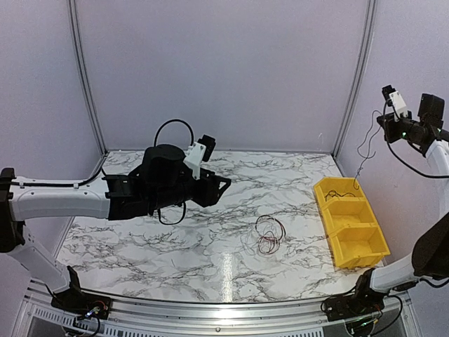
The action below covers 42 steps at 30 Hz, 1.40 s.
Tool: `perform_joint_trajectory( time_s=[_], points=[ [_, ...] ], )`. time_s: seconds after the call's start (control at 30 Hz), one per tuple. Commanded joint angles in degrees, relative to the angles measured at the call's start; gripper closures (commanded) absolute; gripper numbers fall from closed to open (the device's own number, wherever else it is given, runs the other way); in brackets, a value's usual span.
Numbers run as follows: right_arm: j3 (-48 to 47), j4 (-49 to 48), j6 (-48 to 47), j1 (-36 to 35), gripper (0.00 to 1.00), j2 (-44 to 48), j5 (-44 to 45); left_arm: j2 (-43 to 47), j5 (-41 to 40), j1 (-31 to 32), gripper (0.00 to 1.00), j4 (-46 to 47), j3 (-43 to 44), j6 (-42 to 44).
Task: Untangle the cables
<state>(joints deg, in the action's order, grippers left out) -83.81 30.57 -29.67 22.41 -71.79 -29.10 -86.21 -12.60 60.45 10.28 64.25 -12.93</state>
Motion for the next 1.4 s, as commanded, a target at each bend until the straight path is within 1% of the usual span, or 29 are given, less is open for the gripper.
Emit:
perform_joint_trajectory(
  time_s=[0.0,0.1,0.3,0.53,0.7,0.83,0.97,1.1,1.23,1.37],
  points=[
    [-1.76,2.96,-0.88,0.26,1.00,0.53,-3.66,-0.43,-1.16,-1.64,0.41,-1.03,-3.14,0.35],
    [-2.19,4.40,-0.87,0.26,1.00,0.35,-3.36,-0.79,-2.99,-1.65,0.41,-2.16,-4.20,-0.93],
    [1.39,4.81,-1.00,0.26,1.00,-0.50,-0.64,-0.10,-0.33,-1.56,0.41,-3.28,-3.12,-1.70],
    [9.65,3.90,-0.32,0.26,1.00,-1.23,0.85,1.60,-0.64,-1.47,0.41,-3.19,-3.43,-2.24],
    [10.82,2.79,1.21,0.26,1.00,-5.21,2.10,2.36,-1.10,-1.47,0.41,-3.17,-3.51,-2.19],
    [9.03,2.82,2.64,0.18,1.00,-10.63,3.32,2.44,-1.07,-1.47,0.41,-3.07,-3.60,-2.45],
    [7.30,2.58,3.53,-0.03,1.00,-15.16,6.31,2.23,-1.02,-1.47,0.41,-3.02,-3.69,-2.71],
    [8.43,0.23,2.35,-1.90,1.00,-17.00,13.75,2.04,-0.94,-1.47,0.41,-2.92,-3.69,-2.72],
    [11.02,-1.42,-0.88,-6.21,1.00,-17.92,21.39,1.79,-1.01,-1.47,0.41,-2.99,-3.69,-2.85],
    [11.38,1.17,-1.99,-8.18,1.00,-20.02,22.75,1.52,-0.86,-1.47,0.41,-2.94,-3.65,-3.02]
  ],
)
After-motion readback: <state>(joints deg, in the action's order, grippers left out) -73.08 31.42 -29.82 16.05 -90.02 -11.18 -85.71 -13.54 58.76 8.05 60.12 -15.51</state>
